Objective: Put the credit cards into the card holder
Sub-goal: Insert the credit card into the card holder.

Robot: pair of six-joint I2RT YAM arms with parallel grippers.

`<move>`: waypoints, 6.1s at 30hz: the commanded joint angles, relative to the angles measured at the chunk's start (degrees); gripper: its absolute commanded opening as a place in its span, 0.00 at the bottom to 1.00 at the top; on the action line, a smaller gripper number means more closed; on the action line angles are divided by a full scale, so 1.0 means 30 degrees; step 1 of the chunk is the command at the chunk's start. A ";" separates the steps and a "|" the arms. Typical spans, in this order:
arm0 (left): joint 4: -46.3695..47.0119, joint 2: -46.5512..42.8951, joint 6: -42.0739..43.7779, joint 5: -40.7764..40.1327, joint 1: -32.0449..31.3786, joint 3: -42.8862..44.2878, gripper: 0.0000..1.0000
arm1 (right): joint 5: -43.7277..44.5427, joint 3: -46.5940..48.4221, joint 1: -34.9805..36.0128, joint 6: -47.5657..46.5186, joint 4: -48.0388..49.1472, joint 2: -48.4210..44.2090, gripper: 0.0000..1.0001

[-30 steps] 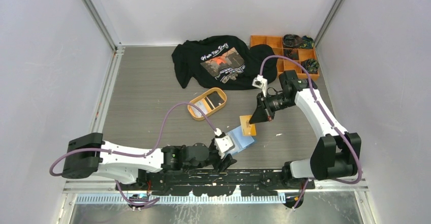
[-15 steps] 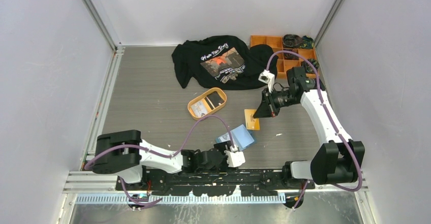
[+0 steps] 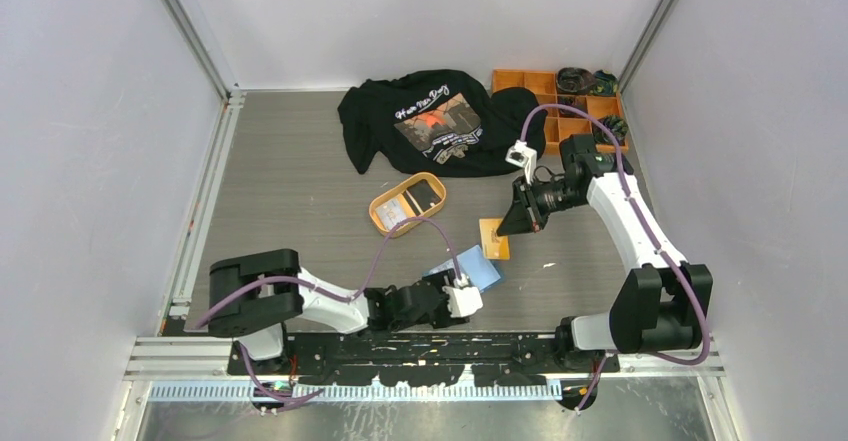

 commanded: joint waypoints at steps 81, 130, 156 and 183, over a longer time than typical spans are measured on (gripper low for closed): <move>-0.4730 -0.3044 -2.4401 0.0045 0.6119 -0.1277 0.55 | 0.1870 -0.4359 0.2959 1.3917 1.1860 0.7190 0.01; -0.7795 -0.0919 -2.2586 0.0878 0.7323 0.1717 0.40 | 0.2515 -0.3876 0.3601 1.3962 1.0726 0.7944 0.17; -0.8117 -0.6418 -2.0482 0.3360 0.7193 0.0494 0.45 | 0.2489 -0.3019 0.4110 1.4751 1.0713 0.9369 0.25; -1.6800 0.4374 -2.0563 -0.5513 0.1409 1.4193 0.27 | 0.2899 -0.2874 0.4109 1.4662 1.0449 0.9458 0.25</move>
